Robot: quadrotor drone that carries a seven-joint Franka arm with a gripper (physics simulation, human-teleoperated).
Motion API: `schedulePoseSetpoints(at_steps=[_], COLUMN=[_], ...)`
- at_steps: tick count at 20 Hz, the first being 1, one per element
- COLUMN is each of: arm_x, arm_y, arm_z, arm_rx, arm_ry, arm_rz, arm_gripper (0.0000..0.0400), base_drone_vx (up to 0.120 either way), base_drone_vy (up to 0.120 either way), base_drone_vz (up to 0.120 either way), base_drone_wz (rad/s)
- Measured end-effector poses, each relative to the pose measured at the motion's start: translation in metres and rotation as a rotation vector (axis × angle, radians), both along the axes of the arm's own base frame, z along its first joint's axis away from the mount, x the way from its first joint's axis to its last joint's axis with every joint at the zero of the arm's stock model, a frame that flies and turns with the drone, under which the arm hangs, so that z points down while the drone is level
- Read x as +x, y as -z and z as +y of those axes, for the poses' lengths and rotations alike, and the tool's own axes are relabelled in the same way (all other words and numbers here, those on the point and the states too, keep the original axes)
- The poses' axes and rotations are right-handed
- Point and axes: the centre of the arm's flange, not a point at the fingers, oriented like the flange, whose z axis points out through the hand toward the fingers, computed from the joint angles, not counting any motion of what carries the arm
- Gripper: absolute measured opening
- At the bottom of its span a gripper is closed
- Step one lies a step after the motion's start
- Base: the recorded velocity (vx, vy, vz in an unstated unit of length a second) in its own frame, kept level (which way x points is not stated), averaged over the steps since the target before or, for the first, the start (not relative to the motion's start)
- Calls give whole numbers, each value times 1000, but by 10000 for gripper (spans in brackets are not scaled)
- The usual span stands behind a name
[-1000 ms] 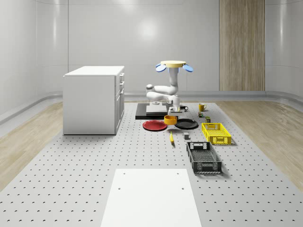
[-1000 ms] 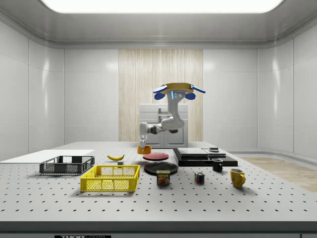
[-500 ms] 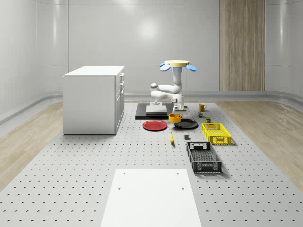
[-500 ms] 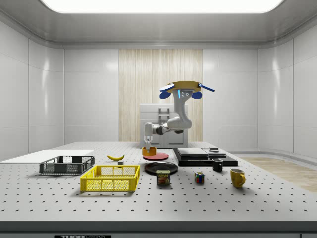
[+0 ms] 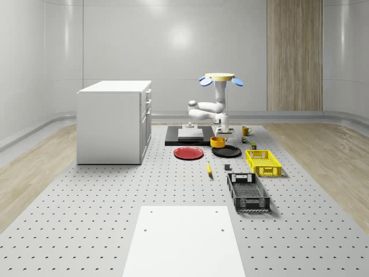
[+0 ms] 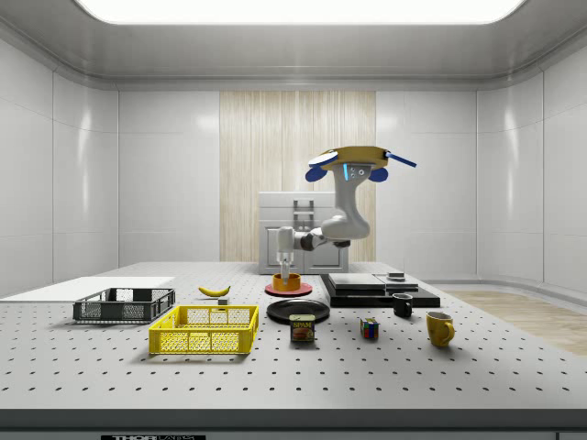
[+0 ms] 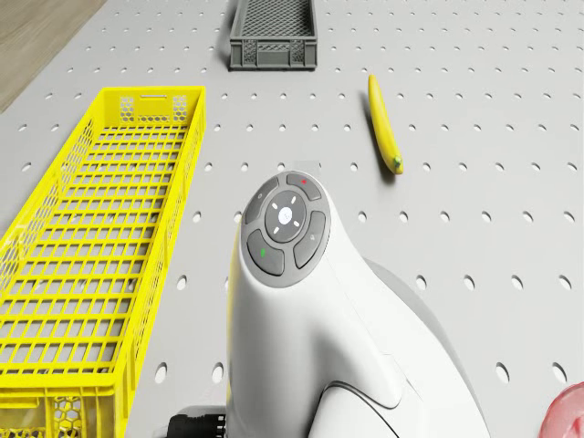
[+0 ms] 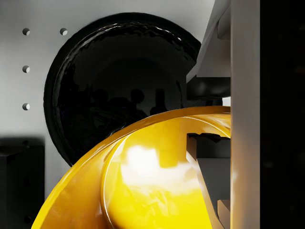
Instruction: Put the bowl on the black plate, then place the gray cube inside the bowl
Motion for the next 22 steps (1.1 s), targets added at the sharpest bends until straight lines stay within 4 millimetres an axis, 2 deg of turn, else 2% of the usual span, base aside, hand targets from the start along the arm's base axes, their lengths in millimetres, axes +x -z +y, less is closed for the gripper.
schedulePoseSetpoints(at_steps=[3, 5, 9, 11, 16, 20, 22], arm_x=[0, 0, 0, 0, 0, 0, 0], arm_y=[0, 0, 0, 0, 0, 0, 0], arm_z=[0, 0, 0, 0, 0, 0, 0], arm_rx=[0, 0, 0, 0, 0, 0, 0], arm_ry=[0, 0, 0, 0, 0, 0, 0], arm_rz=[0, 0, 0, 0, 0, 0, 0], arm_gripper=[100, 100, 100, 100, 100, 100, 100], base_drone_vx=[-93, 0, 0, 0, -96, 0, 0], base_drone_vy=[120, 120, 120, 120, 0, 0, 0], base_drone_vz=[0, -20, -110, 0, 0, -10, -120], base_drone_wz=[0, 0, 0, 0, 0, 0, 0])
